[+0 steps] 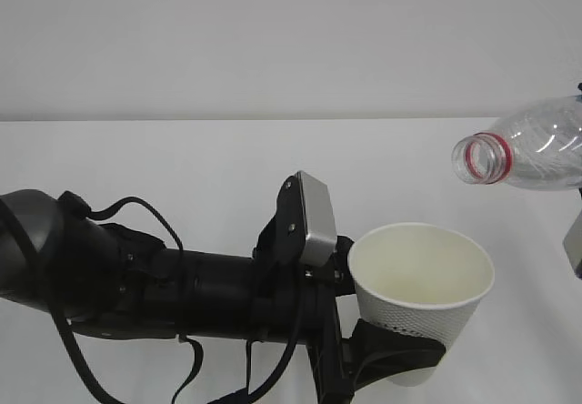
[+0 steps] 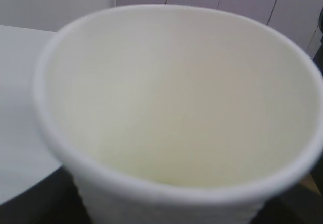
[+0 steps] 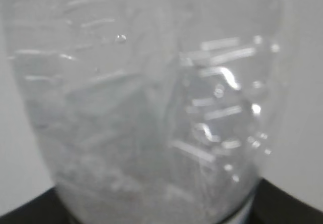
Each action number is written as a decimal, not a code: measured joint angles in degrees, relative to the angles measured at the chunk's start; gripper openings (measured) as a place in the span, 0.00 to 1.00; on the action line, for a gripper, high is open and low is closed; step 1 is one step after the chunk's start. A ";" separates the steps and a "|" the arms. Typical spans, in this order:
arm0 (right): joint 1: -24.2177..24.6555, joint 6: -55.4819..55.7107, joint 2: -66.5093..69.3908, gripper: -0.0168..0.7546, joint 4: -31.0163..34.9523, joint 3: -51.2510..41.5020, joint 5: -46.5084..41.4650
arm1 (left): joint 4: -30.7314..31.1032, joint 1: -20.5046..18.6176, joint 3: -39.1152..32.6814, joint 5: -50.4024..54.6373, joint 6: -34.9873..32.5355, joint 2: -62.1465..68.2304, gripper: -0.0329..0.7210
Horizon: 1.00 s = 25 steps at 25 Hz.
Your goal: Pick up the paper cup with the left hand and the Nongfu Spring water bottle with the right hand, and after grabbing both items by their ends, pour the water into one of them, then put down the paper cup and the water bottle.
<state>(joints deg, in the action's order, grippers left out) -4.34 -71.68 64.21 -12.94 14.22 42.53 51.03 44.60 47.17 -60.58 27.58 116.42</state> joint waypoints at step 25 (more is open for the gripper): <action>0.00 -1.44 0.00 0.53 0.47 0.20 3.00 | -1.37 0.00 0.00 0.00 0.00 0.00 0.77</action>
<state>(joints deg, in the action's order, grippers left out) -4.34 -73.12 64.21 -12.47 14.42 45.52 49.66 44.60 47.17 -60.58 27.58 116.42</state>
